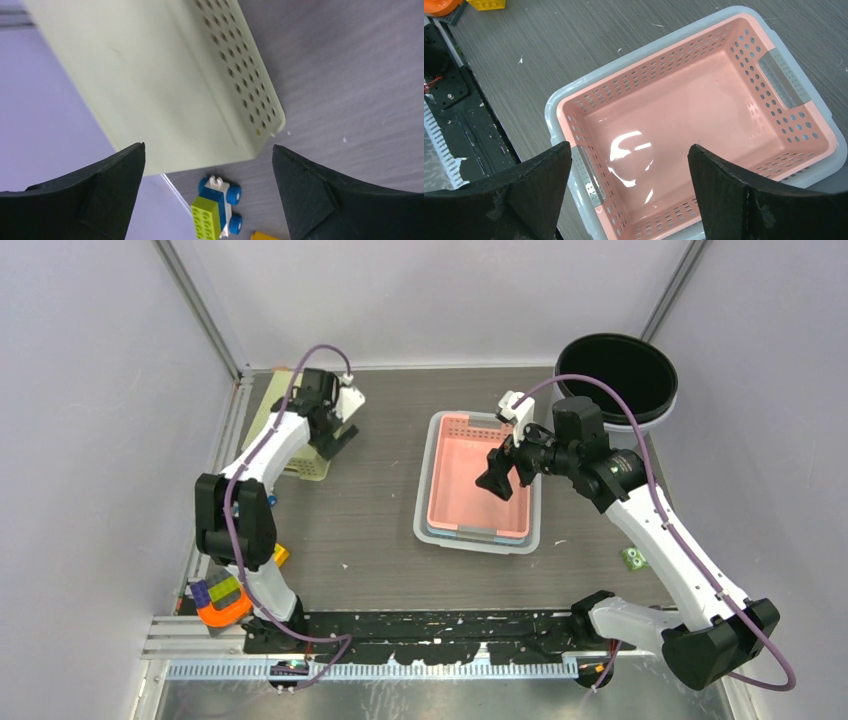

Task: Turn the large container upside down
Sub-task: Move the container to the corner of the board.

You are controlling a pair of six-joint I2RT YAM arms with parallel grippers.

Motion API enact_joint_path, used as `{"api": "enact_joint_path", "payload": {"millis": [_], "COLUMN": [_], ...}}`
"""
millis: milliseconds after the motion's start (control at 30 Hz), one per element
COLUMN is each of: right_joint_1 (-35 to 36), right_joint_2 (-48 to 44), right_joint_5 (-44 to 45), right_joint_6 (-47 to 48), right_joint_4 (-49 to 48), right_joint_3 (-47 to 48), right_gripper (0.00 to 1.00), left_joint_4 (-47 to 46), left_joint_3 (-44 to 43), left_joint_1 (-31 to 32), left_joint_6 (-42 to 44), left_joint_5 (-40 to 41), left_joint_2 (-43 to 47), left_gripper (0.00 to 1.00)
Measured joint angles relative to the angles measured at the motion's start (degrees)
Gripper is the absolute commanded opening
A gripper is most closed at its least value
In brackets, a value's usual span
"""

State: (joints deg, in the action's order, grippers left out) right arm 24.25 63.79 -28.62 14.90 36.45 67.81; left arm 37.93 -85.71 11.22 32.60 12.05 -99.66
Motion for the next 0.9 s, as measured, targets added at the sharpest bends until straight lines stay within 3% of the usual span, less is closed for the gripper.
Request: {"api": "enact_joint_path", "payload": {"millis": [267, 667, 900], "right_joint_1": [0.0, 0.0, 0.0], "right_joint_2": [0.0, 0.0, 0.1], "right_joint_5": [0.0, 0.0, 0.0], "right_joint_6": [0.0, 0.0, 0.0], "right_joint_4": [0.0, 0.0, 0.0], "right_joint_3": [0.0, 0.0, 0.0], "right_gripper": [0.9, 0.9, 0.9], "left_joint_4": [-1.5, -8.3, -8.4], "left_joint_3": [9.3, 7.1, 4.3], "left_joint_1": [0.0, 0.1, 0.0], "left_joint_6": [7.6, 6.5, 2.4], "left_joint_5": [3.2, 13.2, 14.6], "left_joint_2": [-0.4, -10.4, -12.6], "left_gripper": [1.0, 0.9, 0.84]}}
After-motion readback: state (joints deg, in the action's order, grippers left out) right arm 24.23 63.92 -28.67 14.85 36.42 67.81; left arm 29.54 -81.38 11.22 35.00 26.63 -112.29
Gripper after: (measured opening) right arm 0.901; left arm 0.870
